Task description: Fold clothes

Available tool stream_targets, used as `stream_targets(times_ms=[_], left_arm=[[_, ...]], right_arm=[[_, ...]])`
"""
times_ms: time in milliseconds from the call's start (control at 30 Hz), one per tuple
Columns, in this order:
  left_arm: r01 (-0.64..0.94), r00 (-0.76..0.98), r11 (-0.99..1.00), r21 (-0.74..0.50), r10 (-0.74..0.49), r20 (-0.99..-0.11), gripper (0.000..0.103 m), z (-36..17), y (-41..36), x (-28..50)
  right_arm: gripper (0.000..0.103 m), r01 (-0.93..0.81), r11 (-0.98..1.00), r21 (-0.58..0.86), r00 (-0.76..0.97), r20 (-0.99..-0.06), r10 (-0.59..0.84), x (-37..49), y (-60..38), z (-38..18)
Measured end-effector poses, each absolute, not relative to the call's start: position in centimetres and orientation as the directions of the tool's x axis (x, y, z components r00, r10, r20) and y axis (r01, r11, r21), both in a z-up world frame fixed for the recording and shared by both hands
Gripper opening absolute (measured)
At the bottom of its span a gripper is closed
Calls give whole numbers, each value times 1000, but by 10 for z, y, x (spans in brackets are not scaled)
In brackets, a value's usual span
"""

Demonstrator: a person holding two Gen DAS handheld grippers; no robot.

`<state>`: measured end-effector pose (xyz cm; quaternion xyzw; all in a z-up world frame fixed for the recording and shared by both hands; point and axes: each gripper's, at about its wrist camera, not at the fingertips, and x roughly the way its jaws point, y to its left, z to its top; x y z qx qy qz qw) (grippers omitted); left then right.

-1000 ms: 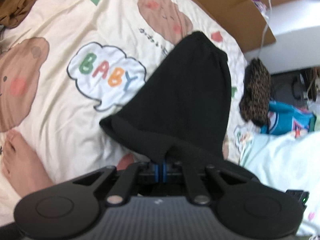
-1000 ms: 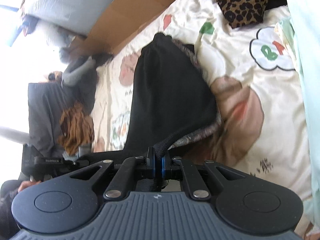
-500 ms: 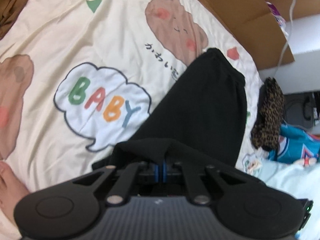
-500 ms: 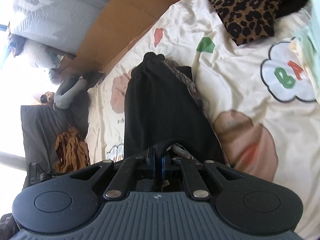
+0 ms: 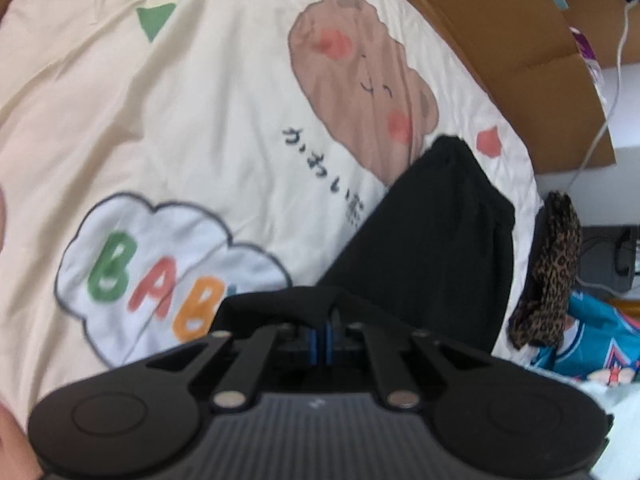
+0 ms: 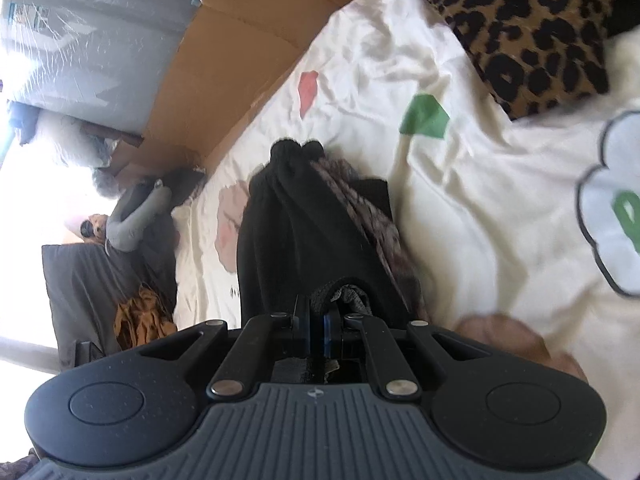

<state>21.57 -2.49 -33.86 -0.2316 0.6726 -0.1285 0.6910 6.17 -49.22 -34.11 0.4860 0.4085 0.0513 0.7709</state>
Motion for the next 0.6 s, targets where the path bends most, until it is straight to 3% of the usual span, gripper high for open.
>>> stream_targets(times_ms=[267,500,600], left_arm=[[-136,64,847,-514,-510,-858,5,-361,-29,239],[-143,114,807,-573,-561,-820,5,-344,-34,249],[-118,106,824,-555,-545,-832,6,-346,-42,254]], right_arm=[[5,305,512,803,732,-542,413,73,-489,-360],[5,289,454,843,760,-490,427,77,-500,-351],[5,312,463,830,751,-514,414,84,-501,-356]])
